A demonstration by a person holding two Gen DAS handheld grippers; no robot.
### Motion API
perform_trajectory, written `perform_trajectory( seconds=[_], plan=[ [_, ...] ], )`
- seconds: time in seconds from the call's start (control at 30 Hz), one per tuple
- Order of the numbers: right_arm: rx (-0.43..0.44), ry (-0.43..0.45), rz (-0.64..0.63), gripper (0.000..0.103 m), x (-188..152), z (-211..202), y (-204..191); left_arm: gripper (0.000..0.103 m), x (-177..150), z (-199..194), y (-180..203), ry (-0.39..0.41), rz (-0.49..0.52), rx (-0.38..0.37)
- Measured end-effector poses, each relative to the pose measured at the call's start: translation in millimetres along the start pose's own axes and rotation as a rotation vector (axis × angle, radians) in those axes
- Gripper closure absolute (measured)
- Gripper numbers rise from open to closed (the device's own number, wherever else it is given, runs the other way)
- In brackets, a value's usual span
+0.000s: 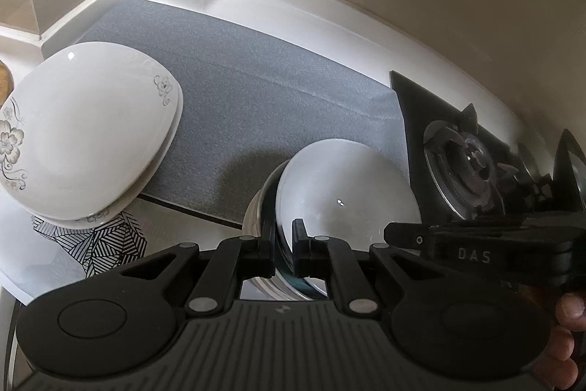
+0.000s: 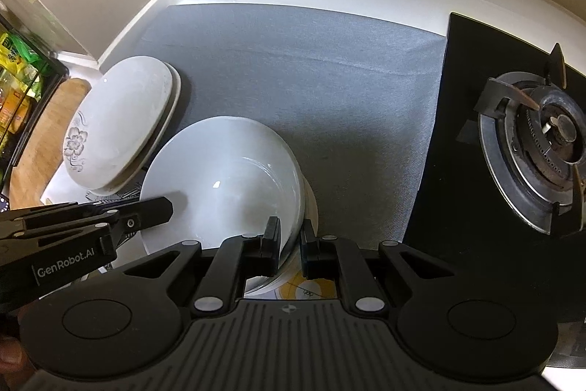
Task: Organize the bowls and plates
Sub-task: 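Lower the blue-patterned bowl into the bowl stack and open left tool, then close the left tool on the rim of the whole nested bowl stack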
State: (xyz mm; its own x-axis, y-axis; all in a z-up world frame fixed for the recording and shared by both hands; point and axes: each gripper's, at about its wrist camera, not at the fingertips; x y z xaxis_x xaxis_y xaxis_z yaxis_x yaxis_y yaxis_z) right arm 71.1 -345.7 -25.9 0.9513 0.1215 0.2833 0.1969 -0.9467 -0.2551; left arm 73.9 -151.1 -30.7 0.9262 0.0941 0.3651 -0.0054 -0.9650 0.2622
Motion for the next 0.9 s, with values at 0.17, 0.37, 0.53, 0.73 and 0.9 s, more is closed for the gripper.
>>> perform_trajectory(
  seconds=[0.17,0.37,0.53,0.73,0.9],
  plan=[
    [-0.011,-0.005,-0.003,0.09,-1.5,2.8,-0.9,0.094,-0.8,-0.7,1.8,0.014,0.0,0.018],
    [-0.008,-0.011,0.001,0.089,-2.8,5.4,0.2,0.094,-0.3,-1.2,1.0,0.022,-0.014,0.016],
    [0.004,0.003,0.007,0.087,-3.7,6.7,2.9,0.092,-0.1,-2.8,-0.2,0.026,-0.015,0.006],
    [-0.003,0.027,0.015,0.081,-4.8,8.8,6.8,0.089,-3.8,-6.4,-2.1,0.035,-0.013,0.0],
    [-0.013,0.048,0.014,0.07,-6.2,9.3,7.4,0.071,-8.2,-8.2,-7.3,0.045,-0.027,0.011]
  ],
)
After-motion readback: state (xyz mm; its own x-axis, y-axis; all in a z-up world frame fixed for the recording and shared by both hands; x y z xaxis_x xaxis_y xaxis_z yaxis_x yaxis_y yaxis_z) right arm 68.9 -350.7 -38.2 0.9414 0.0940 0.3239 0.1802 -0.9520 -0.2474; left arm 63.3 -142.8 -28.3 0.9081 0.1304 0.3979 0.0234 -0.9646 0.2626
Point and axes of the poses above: each gripper's, at about its wrist camera, not at the fingertips, and z roughly the way its jaws point, y to its right, x to its top, and after that the axes turned 8 degrees about -y, right-handed
